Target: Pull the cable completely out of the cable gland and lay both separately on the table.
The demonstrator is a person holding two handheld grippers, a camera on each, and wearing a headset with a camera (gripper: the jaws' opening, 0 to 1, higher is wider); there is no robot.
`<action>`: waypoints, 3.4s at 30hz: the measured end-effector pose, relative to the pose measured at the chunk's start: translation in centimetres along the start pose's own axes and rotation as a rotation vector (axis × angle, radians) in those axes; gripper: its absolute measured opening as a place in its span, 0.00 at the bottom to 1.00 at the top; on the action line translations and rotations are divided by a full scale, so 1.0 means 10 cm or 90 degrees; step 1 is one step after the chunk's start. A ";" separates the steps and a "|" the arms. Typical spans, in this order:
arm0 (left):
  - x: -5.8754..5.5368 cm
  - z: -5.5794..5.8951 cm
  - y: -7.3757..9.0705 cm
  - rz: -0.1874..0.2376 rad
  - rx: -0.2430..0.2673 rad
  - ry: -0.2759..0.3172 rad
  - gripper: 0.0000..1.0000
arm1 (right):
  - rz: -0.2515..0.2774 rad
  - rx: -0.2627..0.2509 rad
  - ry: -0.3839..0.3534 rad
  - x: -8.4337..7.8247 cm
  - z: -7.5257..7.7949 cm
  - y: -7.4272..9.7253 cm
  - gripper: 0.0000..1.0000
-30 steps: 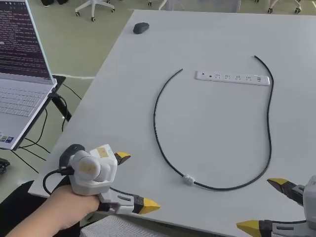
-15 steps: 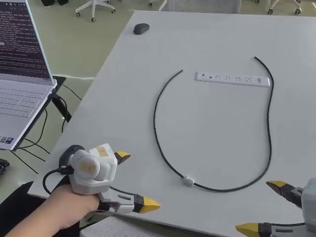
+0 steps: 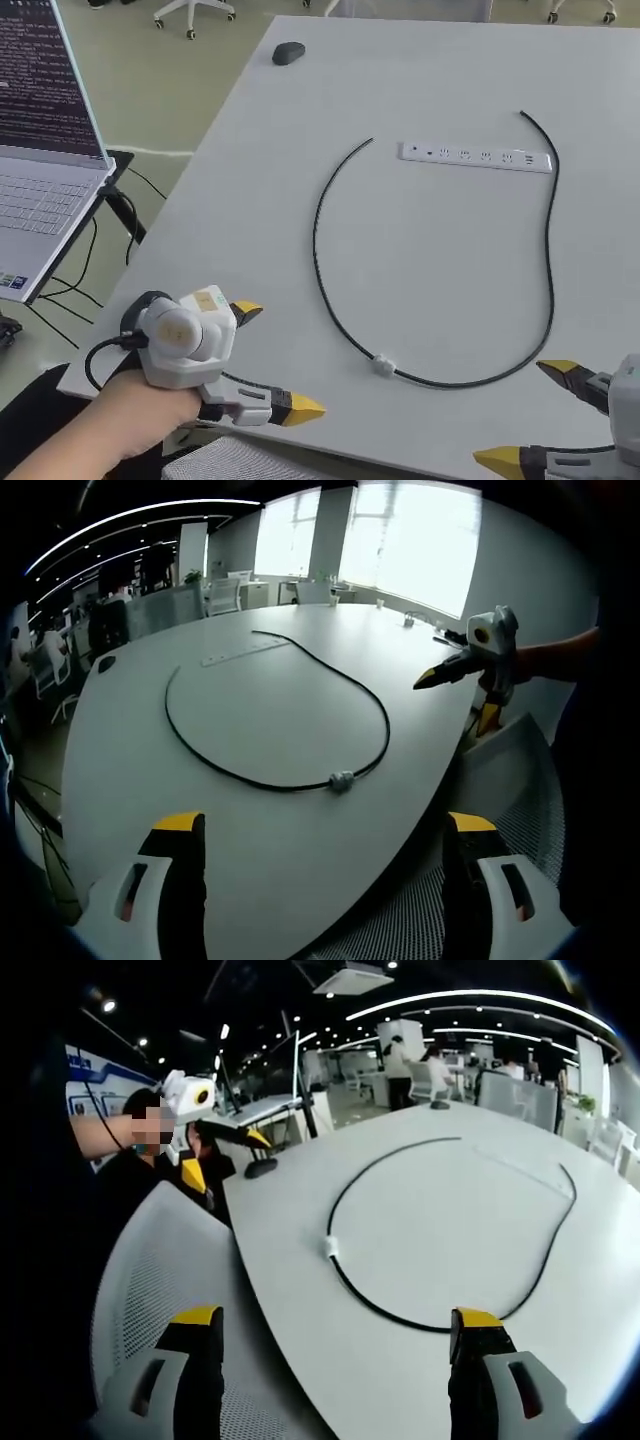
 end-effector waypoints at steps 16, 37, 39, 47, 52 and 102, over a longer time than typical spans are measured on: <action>-0.01 -0.01 -0.03 -0.005 -0.011 -0.005 0.99 | 0.001 0.006 0.006 0.22 0.06 -0.19 0.93; -0.01 -0.01 -0.11 0.002 -0.040 0.000 0.98 | -0.050 0.011 0.026 0.40 0.12 -0.48 0.85; -0.02 -0.02 -0.11 0.005 -0.041 0.004 0.98 | -0.054 0.013 0.028 0.42 0.12 -0.51 0.84; -0.05 -0.05 -0.09 0.002 -0.042 0.002 0.98 | -0.087 0.019 0.039 0.49 0.13 -0.70 0.81; -0.04 -0.07 -0.15 0.003 -0.038 0.005 0.98 | -0.100 0.025 0.040 0.51 0.16 -0.85 0.78; -0.39 -0.09 -0.26 -0.027 -0.050 0.024 0.96 | -0.264 0.091 0.067 0.21 0.07 -1.62 0.29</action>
Point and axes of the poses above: the centre of the closed fingertips' face, and the gripper's own axes: y roughly backward along the fingers, z roughly to its right, x roughly out of its top, the point moved 3 cm from there along y, roughly backward along the fingers, and after that the axes turned 4 degrees about x, right-handed, at the moved point
